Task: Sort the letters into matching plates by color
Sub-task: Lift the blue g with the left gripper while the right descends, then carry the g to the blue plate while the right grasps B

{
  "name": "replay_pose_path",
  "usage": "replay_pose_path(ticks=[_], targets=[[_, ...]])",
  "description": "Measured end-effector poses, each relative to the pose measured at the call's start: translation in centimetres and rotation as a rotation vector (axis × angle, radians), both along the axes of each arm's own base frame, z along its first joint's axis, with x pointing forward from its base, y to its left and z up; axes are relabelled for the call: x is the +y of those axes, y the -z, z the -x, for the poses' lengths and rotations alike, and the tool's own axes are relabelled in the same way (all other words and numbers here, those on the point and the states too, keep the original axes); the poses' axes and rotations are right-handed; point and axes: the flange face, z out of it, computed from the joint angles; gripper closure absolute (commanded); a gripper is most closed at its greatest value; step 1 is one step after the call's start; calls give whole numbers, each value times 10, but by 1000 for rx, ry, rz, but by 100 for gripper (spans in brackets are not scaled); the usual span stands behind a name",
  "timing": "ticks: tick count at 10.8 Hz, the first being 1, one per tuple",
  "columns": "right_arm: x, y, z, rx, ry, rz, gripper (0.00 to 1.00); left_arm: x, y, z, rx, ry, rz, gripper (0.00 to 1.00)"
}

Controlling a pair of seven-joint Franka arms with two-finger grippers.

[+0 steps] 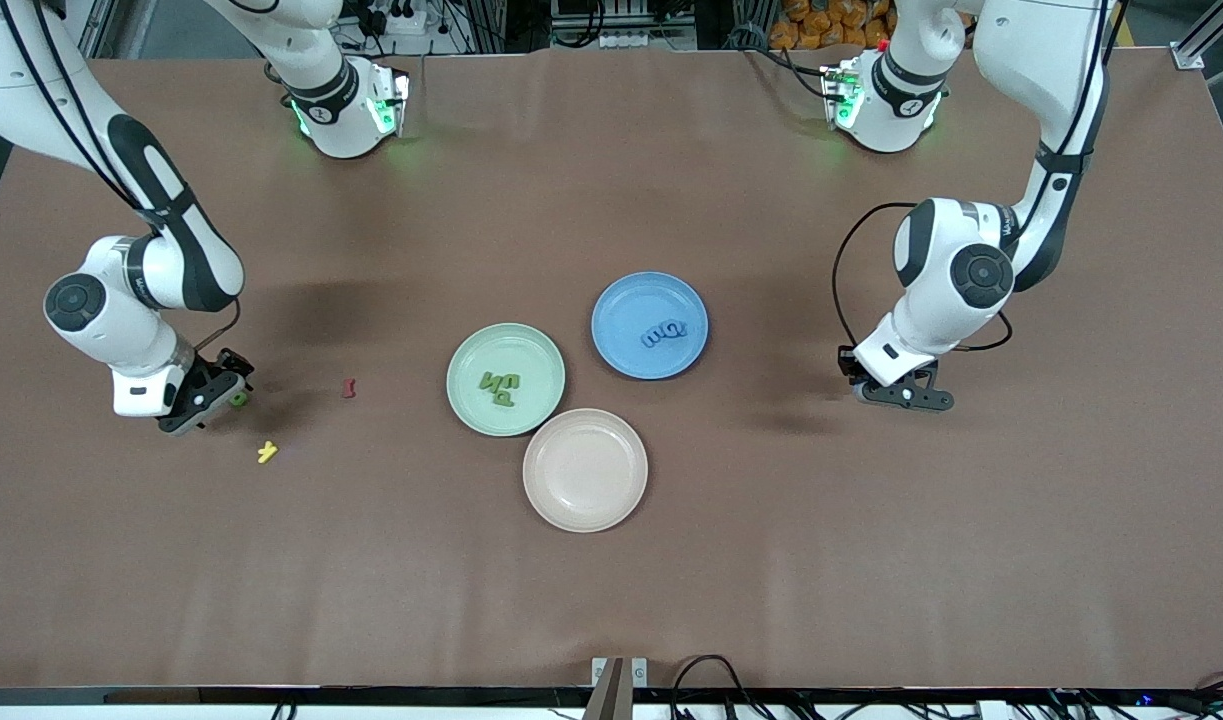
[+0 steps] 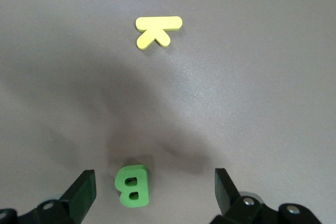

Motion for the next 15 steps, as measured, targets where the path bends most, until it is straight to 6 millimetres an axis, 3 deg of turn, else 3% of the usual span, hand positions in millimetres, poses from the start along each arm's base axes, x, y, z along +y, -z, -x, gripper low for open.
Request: replay_pose_path(ticks=[8,15], targets=[[-2,14,8,28,13,-11,0,-58,-6,11,20,-73,20,100],[-8,15,9,28,27,-14,9,-136,-7,39,40,-60,60,100]])
